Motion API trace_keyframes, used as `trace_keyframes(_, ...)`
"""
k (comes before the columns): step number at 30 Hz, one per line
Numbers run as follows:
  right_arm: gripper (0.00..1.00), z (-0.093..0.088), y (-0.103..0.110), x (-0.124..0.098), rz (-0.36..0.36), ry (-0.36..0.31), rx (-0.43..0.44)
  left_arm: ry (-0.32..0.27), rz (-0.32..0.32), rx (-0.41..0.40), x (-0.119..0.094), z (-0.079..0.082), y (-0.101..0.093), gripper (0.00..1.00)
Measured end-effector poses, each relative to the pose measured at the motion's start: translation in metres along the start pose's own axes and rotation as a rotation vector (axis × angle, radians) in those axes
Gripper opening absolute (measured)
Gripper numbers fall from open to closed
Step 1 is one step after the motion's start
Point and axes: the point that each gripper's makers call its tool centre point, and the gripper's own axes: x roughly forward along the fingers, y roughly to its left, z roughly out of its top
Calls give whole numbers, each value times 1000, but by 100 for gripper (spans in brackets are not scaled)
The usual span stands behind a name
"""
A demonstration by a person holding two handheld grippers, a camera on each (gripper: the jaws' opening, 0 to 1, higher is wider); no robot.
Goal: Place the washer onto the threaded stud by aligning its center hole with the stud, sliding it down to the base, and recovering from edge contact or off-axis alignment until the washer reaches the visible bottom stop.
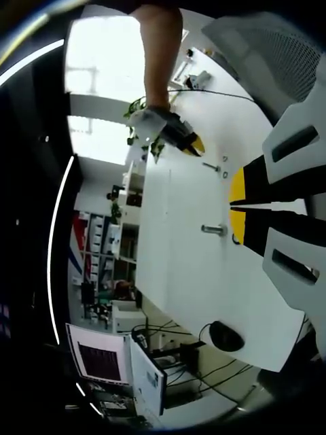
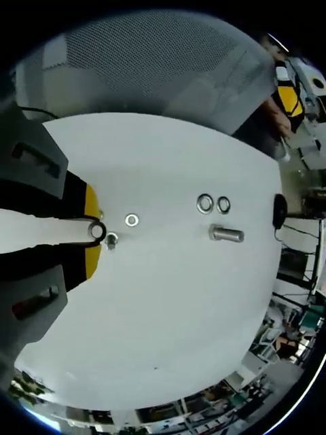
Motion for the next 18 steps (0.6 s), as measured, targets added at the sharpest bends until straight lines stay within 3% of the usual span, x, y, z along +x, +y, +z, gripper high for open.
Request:
trace_keyframes(5,14,5,-4,3,-15,6,-47,0,0,0,0,0,0,0)
trace_keyframes(8,14,4,-9,5,-46,60,-134,1,0,0,0,0,0,0)
trace_keyframes(18,14,7,-11,12,-33,73,-150,0,2,-2,0,0,1,0)
